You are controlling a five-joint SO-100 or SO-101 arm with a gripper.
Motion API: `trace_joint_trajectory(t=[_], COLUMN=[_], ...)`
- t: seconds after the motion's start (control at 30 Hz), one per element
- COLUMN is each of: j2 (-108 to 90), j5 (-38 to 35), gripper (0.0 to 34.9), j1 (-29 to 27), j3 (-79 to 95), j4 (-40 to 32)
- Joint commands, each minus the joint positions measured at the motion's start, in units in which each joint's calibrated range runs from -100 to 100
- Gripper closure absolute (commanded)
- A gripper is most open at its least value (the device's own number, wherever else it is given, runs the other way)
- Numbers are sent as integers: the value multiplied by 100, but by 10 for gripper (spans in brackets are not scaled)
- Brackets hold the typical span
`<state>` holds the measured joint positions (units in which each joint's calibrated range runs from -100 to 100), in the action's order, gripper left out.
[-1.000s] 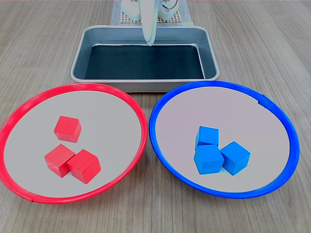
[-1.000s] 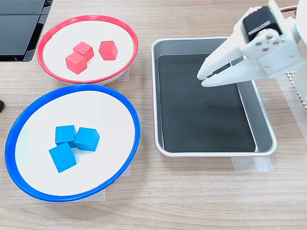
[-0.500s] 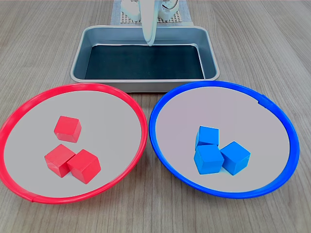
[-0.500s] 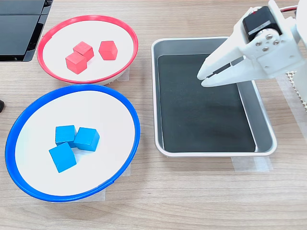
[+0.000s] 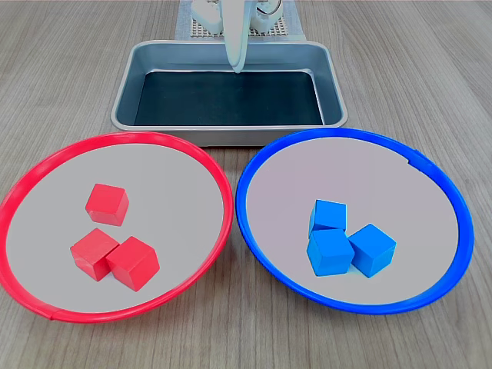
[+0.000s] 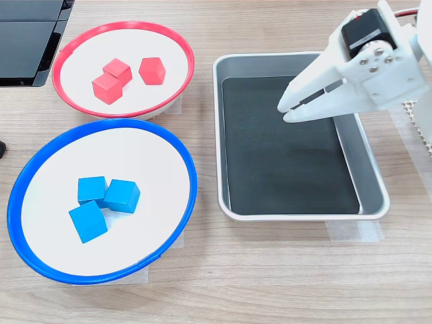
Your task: Relocate any blue block in the red dish to the blue dish, correcting any misplacements.
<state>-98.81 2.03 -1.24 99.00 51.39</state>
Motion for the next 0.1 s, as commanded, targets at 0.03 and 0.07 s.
trace_joint_trajectory(t=[0.03,0.07], j2=[-17,-17], j5=[-15,-15], gripper=[346,346], j1=[25,25], j3=[-19,-19], j4=[24,24])
